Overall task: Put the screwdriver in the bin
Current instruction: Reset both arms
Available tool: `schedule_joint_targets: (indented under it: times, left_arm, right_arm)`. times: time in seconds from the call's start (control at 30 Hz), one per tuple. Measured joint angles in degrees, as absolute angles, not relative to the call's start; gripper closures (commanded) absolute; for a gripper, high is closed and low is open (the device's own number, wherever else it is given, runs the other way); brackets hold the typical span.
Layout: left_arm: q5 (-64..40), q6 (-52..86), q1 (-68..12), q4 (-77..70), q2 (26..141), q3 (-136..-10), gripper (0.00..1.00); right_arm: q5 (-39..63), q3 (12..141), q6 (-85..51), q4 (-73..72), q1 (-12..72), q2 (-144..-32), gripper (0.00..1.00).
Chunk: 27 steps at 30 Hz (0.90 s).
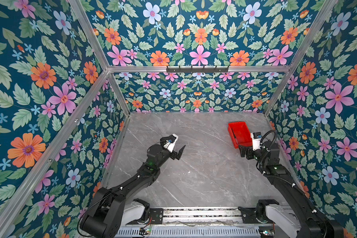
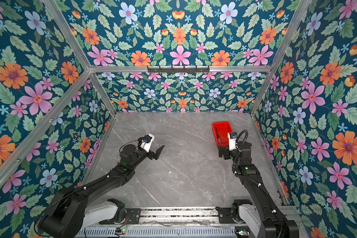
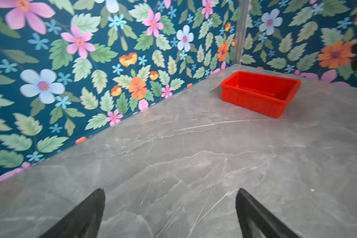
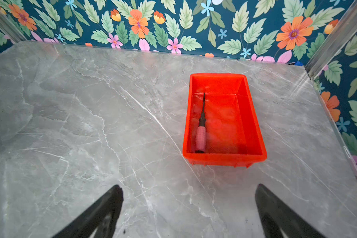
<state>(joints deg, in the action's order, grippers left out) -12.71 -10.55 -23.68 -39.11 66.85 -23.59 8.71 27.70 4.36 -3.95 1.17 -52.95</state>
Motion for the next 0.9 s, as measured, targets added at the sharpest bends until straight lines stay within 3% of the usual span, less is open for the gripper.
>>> schedule_joint_targets:
  times: [0.2,0.57,0.9]
  left_arm:
    - [-7.6,-10.5,-15.9,-41.0,64.7,-17.6,0.00]
    - [5.8,-7.0,-5.3,-52.9,71.2,-9.2,0.00]
    - [3.7,-3.1,0.8,-59.6,78.9,-13.9,0.00]
  right_arm:
    - [4.9,20.7,3.1,-13.0,1.1,-54.5,0.01]
    - [1.4,17.5,-0.4,-32.5,0.2,-69.6,0.01]
    - [4.1,18.6,-1.5,-41.6,-2.6,-79.1,0.01]
